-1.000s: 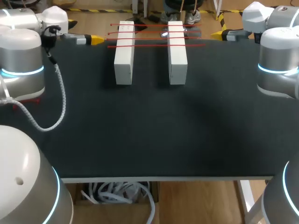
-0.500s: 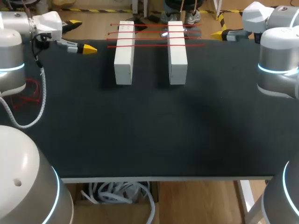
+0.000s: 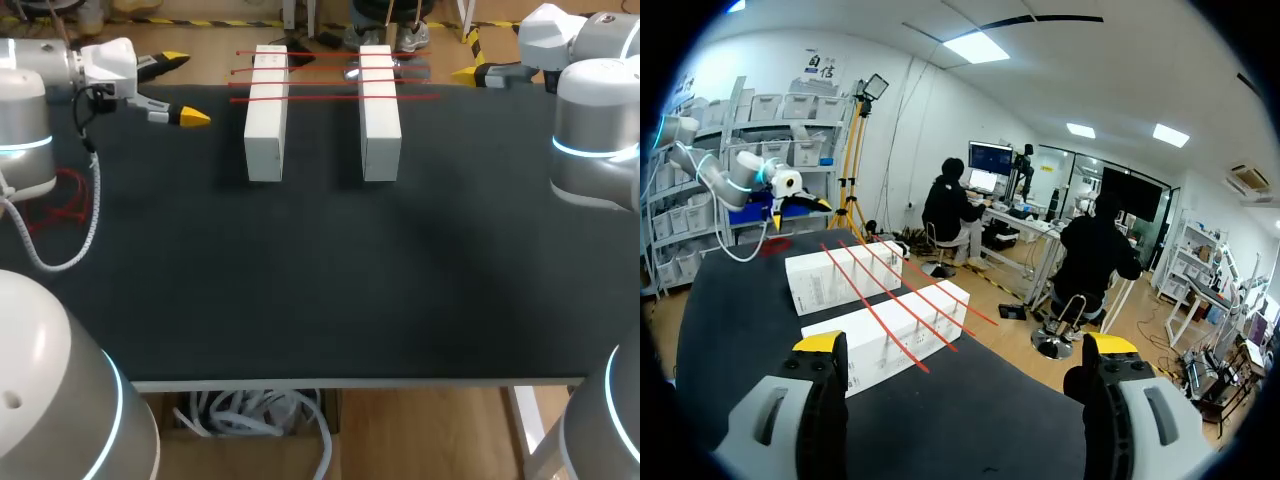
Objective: Grab the tape and strap the tape.
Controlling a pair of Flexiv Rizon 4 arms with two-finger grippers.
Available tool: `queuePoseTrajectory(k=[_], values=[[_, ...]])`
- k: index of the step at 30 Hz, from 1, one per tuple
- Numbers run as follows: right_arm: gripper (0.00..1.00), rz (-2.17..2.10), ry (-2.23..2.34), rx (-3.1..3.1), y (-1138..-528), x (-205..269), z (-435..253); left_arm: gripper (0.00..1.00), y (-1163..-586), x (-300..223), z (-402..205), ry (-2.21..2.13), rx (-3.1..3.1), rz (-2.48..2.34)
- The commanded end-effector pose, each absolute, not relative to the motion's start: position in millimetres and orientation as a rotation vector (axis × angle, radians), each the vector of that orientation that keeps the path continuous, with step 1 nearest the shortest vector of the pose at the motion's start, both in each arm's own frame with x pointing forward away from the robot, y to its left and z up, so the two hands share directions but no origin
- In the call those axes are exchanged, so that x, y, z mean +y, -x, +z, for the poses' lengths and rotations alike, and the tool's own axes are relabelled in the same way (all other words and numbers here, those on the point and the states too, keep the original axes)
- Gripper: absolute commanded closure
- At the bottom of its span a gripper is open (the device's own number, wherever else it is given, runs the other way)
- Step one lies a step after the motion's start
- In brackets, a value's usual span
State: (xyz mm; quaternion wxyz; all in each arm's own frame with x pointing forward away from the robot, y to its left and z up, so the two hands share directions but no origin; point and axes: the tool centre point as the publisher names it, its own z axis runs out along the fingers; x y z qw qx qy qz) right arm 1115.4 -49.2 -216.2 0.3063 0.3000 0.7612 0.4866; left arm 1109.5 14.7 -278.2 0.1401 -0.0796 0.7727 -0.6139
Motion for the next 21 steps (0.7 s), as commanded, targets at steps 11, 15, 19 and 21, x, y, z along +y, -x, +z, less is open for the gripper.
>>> queuePoseTrajectory(k=[11,15,19,21], values=[[0.00,1.289,-0.793,2.013,-1115,-50,-216,0.52,-1124,6,-304,0.133,2.261,-1.844],[0.00,1.289,-0.793,2.013,-1115,-50,-216,0.59,-1125,5,-309,0.123,2.268,-1.853],[0.00,1.289,-0.793,2.013,-1115,-50,-216,0.60,-1126,3,-313,0.117,2.276,-1.858],[0.00,1.289,-0.793,2.013,-1115,-50,-216,0.61,-1127,3,-314,0.116,2.278,-1.861]])
